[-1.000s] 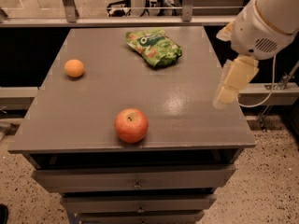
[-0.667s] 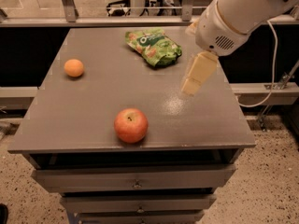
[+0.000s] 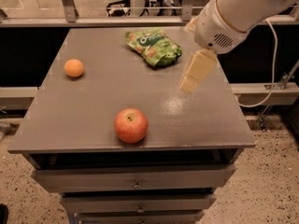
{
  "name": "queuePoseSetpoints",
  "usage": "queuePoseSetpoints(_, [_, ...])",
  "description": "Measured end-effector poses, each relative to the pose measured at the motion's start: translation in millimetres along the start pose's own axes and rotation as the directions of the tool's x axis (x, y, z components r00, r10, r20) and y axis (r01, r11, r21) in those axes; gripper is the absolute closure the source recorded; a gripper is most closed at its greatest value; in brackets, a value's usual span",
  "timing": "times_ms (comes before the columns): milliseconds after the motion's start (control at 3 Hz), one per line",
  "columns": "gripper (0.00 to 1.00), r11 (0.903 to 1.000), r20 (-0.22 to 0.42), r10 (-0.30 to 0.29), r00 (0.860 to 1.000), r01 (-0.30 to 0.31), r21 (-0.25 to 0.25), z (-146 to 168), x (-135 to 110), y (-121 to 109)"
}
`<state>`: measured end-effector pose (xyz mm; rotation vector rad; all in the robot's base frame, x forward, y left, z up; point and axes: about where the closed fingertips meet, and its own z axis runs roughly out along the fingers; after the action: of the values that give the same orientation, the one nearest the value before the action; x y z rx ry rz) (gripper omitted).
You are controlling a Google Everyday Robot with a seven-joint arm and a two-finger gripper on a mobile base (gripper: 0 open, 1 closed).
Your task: Pick orange
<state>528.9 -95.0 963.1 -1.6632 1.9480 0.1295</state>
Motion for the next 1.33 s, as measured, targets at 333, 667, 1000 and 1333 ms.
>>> queuePoseSetpoints(333, [0.0,0.9996,0.057,0.024,0.998,-0.024,0.011,20.1,-18.4,-16.8])
queuePoseSetpoints(667, [0.0,0.9964,0.193,0.083,0.978,-0.085,0.001,70.3,-67.4,-56.2])
queuePoseSetpoints(1000, [0.0,0.9899,0.306,0.142,0.941,-0.136,-0.041,115.0,-117.4,-79.7])
queuePoseSetpoints(1333, [0.0,0.9726,0.364,0.232,0.902,-0.209,-0.103,171.9,-168.5,-78.4])
